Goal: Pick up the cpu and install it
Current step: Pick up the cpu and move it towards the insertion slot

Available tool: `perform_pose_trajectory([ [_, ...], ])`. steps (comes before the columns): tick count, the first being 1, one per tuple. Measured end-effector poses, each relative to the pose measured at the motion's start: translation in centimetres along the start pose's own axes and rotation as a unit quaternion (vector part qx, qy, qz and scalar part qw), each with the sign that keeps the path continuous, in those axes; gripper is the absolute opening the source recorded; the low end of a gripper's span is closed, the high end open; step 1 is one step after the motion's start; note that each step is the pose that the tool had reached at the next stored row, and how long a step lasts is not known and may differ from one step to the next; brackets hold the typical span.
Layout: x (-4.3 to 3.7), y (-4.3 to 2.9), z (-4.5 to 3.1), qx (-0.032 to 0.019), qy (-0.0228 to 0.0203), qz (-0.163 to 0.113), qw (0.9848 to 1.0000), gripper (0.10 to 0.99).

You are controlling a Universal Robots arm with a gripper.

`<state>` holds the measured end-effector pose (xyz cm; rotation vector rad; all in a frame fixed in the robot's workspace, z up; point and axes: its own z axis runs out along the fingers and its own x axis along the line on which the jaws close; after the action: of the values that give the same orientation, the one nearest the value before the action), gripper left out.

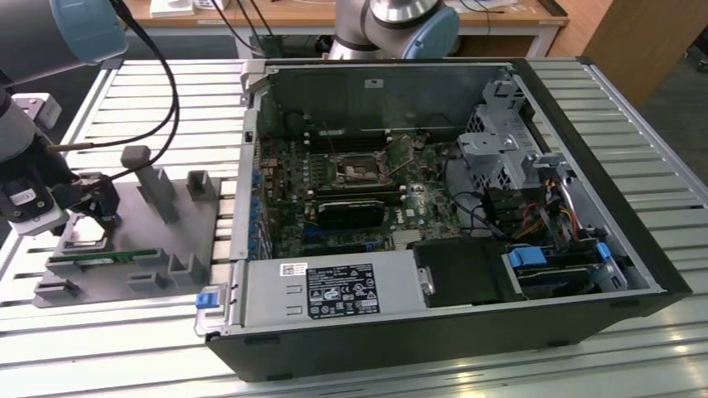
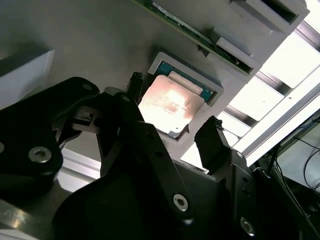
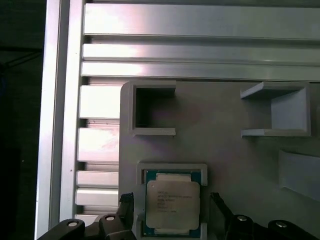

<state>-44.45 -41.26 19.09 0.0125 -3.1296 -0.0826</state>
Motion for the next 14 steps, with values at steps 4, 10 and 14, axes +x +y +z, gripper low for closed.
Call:
perform_pose_trajectory([
  [4,-0.02,-0.02,0.27,0.0000,0.0000,0.000,1.0000,0.706],
  [10,-0.03,-0.03,0.47,0.0000,0.0000,0.000,1.0000,0.620],
  [14,-0.03,-0.03,0.54,0.0001,0.0001,0.000,1.0000,0.604],
])
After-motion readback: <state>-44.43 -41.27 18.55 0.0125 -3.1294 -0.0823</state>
